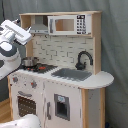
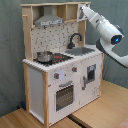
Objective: Play with the kitchen
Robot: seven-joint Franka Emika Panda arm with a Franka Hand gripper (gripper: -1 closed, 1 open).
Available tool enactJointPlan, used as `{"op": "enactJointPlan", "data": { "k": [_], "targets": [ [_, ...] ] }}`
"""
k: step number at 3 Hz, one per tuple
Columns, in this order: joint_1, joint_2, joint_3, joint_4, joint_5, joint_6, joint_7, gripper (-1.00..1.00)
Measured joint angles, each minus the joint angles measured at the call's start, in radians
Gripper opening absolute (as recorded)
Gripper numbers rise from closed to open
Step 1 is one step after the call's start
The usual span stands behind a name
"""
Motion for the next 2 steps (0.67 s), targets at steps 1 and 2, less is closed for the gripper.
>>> {"op": "enactJointPlan", "data": {
  "k": [1,2],
  "targets": [
    [-0.009,-0.012,0.005,0.022,0.000,-0.053,0.082,1.00],
    [-0.011,-0.010,0.014,0.049,0.000,-0.114,0.157,1.00]
  ]
}}
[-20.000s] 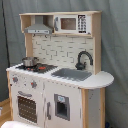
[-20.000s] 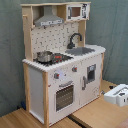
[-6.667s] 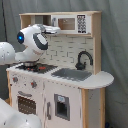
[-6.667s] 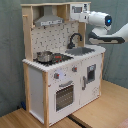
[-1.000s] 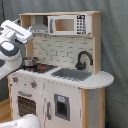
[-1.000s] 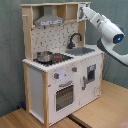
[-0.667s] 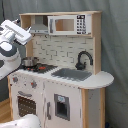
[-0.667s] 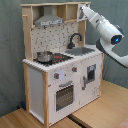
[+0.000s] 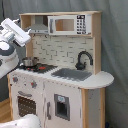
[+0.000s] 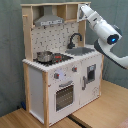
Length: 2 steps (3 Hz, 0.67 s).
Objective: Play with the kitchen
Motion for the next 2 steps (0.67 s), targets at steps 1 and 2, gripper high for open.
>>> {"op": "enactJointPlan", "data": {
  "k": [1,2],
  "targets": [
    [0.000,0.002,0.013,0.030,-0.002,-0.065,0.077,1.00],
    [0.000,0.003,0.032,0.065,-0.004,-0.138,0.156,1.00]
  ]
}}
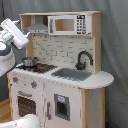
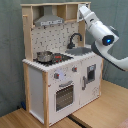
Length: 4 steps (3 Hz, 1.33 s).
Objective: Play with the kitchen
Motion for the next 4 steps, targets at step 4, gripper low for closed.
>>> {"op": "enactJointPlan", "data": {
  "k": [4],
  "targets": [
    [-0.016,0.008,0.060,0.141,-0.047,-0.311,0.303,1.00]
  ]
}}
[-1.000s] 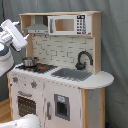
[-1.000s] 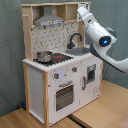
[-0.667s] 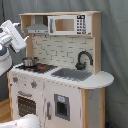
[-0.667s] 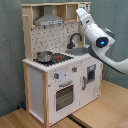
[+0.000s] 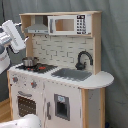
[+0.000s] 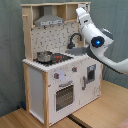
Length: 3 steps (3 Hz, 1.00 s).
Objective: Play with the kitchen
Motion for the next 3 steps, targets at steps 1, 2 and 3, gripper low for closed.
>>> {"op": "enactJointPlan", "data": {
  "k": [1,2,3],
  "targets": [
    [-0.012,0.016,0.000,0.035,-0.019,-0.079,0.063,1.00],
    [-0.040,0.043,0.000,0.073,-0.048,-0.151,0.125,1.00],
    [-0.101,0.056,0.000,0.110,-0.057,-0.199,0.183,1.00]
  ]
}}
